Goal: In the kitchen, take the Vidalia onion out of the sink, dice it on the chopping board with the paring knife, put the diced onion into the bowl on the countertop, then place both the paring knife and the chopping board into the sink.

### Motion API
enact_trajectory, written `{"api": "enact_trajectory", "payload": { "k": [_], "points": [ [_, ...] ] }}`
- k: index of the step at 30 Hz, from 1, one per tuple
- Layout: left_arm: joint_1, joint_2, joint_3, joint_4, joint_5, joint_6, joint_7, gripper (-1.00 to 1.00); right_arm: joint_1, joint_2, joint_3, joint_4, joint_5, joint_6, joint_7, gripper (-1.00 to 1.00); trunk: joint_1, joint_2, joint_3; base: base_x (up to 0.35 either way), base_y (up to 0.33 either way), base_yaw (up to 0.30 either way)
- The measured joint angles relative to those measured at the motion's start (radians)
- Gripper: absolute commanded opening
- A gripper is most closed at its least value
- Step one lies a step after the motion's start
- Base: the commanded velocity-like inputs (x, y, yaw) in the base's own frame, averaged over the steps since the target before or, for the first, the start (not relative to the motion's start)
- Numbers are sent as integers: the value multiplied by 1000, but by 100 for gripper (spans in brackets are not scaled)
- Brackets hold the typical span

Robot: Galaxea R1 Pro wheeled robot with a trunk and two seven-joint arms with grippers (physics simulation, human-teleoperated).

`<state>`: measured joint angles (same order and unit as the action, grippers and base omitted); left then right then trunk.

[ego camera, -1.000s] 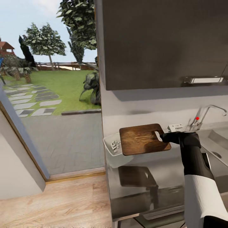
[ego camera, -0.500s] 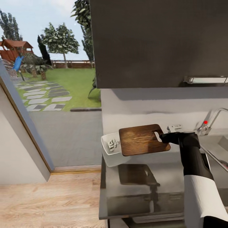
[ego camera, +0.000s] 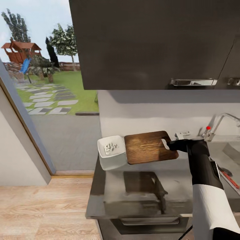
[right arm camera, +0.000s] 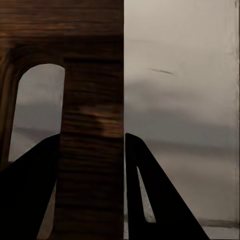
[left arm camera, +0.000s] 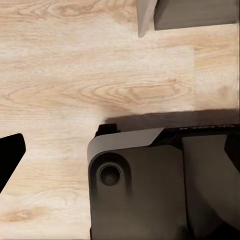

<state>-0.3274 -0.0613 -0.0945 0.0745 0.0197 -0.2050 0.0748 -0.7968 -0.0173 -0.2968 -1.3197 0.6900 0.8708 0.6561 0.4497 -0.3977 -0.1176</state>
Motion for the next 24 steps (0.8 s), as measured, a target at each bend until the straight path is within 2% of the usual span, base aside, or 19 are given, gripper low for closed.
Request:
{"api": "enact_trajectory", "payload": {
  "k": [11,14,17,18,19,20,22,23,24],
  "points": [
    [0,1,0,0,0,0,0,100,0,-1,-4,2,2,1,-4,-100,0,0,0,-148,-316,0],
    [0,1,0,0,0,0,0,100,0,-1,-10,24,6,1,-36,-100,0,0,0,-136,-318,0],
    [0,1,0,0,0,0,0,100,0,0,-81,51,14,-2,-110,-100,0,0,0,-125,-320,0],
    [0,1,0,0,0,0,0,100,0,1,-115,54,10,-1,-132,-100,0,0,0,-119,-320,0],
    [0,1,0,0,0,0,0,100,0,2,-166,58,6,-1,-163,-100,0,0,0,-118,-320,0],
    [0,1,0,0,0,0,0,100,0,2,-196,61,30,-7,-185,-100,0,0,0,-117,-320,0],
    [0,1,0,0,0,0,0,100,0,3,-240,81,4,0,-234,-100,0,0,0,-115,-320,0],
    [0,1,0,0,0,1,0,100,0,2,-272,106,4,-2,-285,-100,0,0,0,-110,-321,0],
    [0,1,0,0,0,1,0,100,0,0,-297,121,22,-10,-323,-100,0,0,0,-106,-321,0]
  ]
}}
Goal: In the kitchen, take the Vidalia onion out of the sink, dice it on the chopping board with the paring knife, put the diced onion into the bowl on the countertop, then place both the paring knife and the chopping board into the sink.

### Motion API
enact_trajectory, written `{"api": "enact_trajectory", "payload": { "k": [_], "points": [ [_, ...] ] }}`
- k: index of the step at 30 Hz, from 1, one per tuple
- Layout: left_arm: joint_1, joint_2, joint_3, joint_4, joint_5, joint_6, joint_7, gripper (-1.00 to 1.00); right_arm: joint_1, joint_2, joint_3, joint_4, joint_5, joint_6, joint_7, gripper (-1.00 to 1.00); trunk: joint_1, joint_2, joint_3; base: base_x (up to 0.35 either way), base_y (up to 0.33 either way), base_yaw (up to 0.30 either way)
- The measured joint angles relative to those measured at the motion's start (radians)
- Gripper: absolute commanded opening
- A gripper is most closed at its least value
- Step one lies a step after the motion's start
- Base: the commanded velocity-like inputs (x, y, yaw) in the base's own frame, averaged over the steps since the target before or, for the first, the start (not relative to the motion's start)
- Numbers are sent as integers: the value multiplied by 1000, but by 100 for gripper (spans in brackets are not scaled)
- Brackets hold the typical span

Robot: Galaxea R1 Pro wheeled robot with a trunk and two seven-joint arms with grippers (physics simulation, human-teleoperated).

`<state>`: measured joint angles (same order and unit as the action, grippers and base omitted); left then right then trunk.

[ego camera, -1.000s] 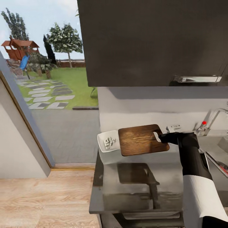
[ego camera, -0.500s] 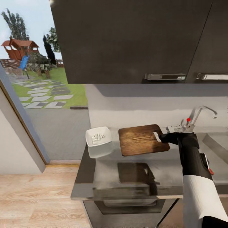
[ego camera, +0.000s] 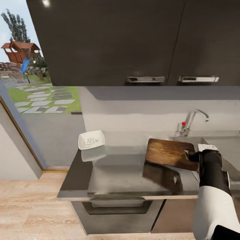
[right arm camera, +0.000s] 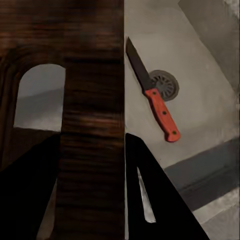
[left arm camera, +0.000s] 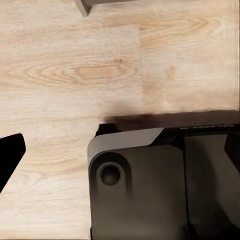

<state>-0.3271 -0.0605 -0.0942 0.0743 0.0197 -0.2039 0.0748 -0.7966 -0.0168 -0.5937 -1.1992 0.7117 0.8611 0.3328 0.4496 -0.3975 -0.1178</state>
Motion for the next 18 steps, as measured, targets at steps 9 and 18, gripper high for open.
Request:
{"api": "enact_trajectory", "payload": {
  "k": [9,18],
  "points": [
    [0,0,0,0,0,0,0,100,-1,-5,-103,80,-394,-121,-461,-100,0,0,0,-84,-321,0],
    [0,1,1,0,0,0,1,100,0,-7,-106,88,-549,-187,-668,-100,0,0,0,-8,-307,0]
  ]
}}
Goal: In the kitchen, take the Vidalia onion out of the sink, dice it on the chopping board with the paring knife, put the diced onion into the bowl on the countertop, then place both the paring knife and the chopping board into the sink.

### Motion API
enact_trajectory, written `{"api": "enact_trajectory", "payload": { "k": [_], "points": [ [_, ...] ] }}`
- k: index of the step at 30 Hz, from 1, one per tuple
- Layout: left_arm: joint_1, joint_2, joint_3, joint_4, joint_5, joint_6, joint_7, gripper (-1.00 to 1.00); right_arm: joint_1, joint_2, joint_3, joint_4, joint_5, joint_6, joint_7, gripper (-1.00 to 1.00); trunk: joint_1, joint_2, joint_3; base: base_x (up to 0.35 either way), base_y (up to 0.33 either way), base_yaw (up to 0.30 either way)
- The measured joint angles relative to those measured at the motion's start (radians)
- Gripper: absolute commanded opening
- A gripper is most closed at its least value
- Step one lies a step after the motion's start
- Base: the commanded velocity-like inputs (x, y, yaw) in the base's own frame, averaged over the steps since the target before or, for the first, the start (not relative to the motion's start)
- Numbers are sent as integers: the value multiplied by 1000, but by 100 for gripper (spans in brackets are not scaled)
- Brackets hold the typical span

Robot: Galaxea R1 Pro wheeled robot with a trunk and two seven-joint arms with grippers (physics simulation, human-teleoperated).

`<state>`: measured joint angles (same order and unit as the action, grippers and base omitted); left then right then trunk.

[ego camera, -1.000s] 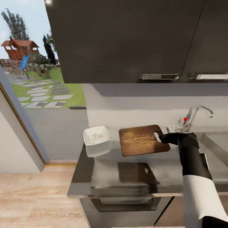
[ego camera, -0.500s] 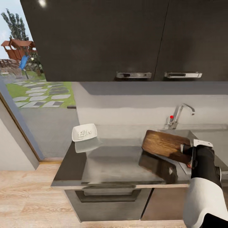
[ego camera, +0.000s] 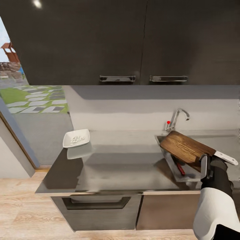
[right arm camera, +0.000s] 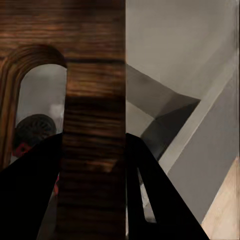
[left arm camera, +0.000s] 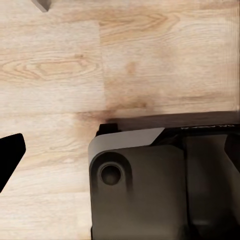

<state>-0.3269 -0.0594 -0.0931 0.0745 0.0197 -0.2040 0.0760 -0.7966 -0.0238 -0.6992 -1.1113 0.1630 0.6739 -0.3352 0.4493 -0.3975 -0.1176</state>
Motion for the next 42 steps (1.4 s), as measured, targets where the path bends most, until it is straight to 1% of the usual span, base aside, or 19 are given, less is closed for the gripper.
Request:
{"api": "enact_trajectory", "payload": {
  "k": [5,7,9,12,14,18,20,21,24,25,26,28,30,32,35,39,42],
  "points": [
    [0,1,0,0,0,-3,-1,100,0,4,1,0,3,-8,-70,-100,0,0,0,25,-153,0],
    [0,1,0,0,0,-3,0,100,0,6,2,-1,5,-38,-114,-100,0,0,0,6,-34,0],
    [0,2,0,0,0,-3,1,100,0,8,4,0,8,-84,-159,-100,0,0,0,11,-11,0],
    [0,2,0,0,0,-3,1,100,0,10,4,0,2,-134,-228,-100,0,0,0,129,2,0],
    [0,2,0,0,0,-3,1,100,0,11,5,1,-32,-150,-264,-100,0,0,0,223,51,0],
    [0,2,0,0,0,-3,1,100,0,11,6,16,-115,-157,-330,-100,0,0,0,262,128,0],
    [0,2,0,0,0,-3,1,100,0,12,6,37,-137,-165,-351,-100,0,0,0,271,177,0],
    [0,2,0,0,0,-3,1,100,0,12,7,48,-141,-177,-359,-100,0,0,0,273,187,0],
    [0,3,0,0,0,-2,1,100,0,11,5,90,-150,-256,-402,-100,0,0,0,267,184,0],
    [0,3,0,0,0,-2,1,100,0,11,4,98,-162,-271,-420,-100,0,0,0,229,144,0],
    [0,3,0,0,0,-2,1,100,0,12,4,104,-182,-282,-436,-100,0,0,0,170,77,0],
    [0,2,0,0,0,-2,1,100,0,11,5,114,-264,-300,-472,-100,0,0,0,75,33,0],
    [0,2,0,0,0,-1,1,100,0,11,5,116,-295,-314,-488,-100,0,0,0,29,12,0],
    [0,2,0,0,0,0,1,100,0,11,4,132,-314,-346,-500,-100,0,0,0,10,4,0],
    [0,1,0,0,0,1,1,100,0,6,1,169,-320,-385,-512,-100,0,0,0,3,1,0],
    [0,0,0,0,0,4,1,100,0,4,-1,181,-324,-400,-544,-100,0,0,0,0,0,0],
    [0,0,0,0,0,5,1,100,0,7,-1,183,-326,-403,-554,-100,0,0,0,0,0,0]
  ]
}}
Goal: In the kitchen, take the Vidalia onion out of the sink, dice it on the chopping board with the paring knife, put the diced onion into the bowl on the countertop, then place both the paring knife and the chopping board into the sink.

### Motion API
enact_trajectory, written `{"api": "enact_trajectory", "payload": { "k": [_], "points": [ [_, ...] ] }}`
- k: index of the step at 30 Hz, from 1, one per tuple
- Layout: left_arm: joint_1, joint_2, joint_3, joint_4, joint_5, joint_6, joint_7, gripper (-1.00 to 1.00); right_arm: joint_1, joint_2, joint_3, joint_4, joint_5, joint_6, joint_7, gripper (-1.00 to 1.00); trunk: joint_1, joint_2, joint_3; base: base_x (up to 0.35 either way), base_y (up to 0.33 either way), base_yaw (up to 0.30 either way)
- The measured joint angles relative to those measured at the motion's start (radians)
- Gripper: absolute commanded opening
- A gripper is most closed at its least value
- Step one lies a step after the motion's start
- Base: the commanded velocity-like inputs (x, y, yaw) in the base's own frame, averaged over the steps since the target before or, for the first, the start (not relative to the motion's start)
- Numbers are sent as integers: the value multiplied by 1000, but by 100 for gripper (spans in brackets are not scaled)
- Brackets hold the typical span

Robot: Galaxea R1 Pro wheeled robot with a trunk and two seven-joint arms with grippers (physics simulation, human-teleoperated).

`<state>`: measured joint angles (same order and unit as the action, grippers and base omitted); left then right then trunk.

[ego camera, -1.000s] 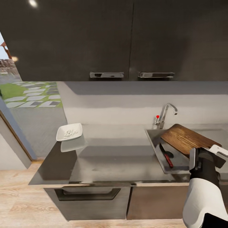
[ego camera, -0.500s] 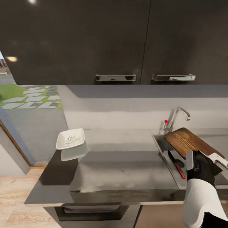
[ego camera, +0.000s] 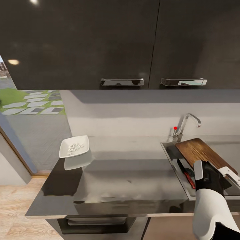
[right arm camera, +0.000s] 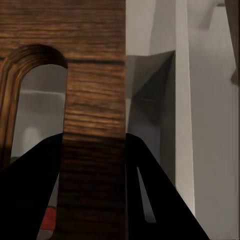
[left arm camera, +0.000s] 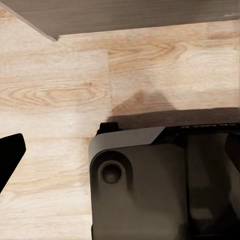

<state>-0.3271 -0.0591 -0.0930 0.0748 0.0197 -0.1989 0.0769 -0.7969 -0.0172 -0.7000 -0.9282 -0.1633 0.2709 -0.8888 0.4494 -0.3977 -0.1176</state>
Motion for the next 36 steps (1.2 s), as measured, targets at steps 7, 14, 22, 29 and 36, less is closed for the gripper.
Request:
{"api": "enact_trajectory", "payload": {
  "k": [7,14,22,29,36],
  "points": [
    [0,0,0,0,0,1,0,100,0,-3,-22,12,-4,0,-3,-100,0,0,0,0,0,0],
    [0,0,0,0,0,1,0,100,0,-1,-22,41,-65,-1,-3,-100,0,0,0,0,0,0],
    [0,0,0,0,0,1,0,100,0,4,-21,78,-69,0,-3,-100,0,0,0,0,-152,0],
    [0,0,0,0,0,0,0,100,0,4,-23,126,-79,-6,-3,-100,0,0,0,0,-199,0],
    [0,0,0,0,0,1,0,100,0,3,-21,151,-129,-31,-3,-100,0,0,0,0,-11,0]
  ]
}}
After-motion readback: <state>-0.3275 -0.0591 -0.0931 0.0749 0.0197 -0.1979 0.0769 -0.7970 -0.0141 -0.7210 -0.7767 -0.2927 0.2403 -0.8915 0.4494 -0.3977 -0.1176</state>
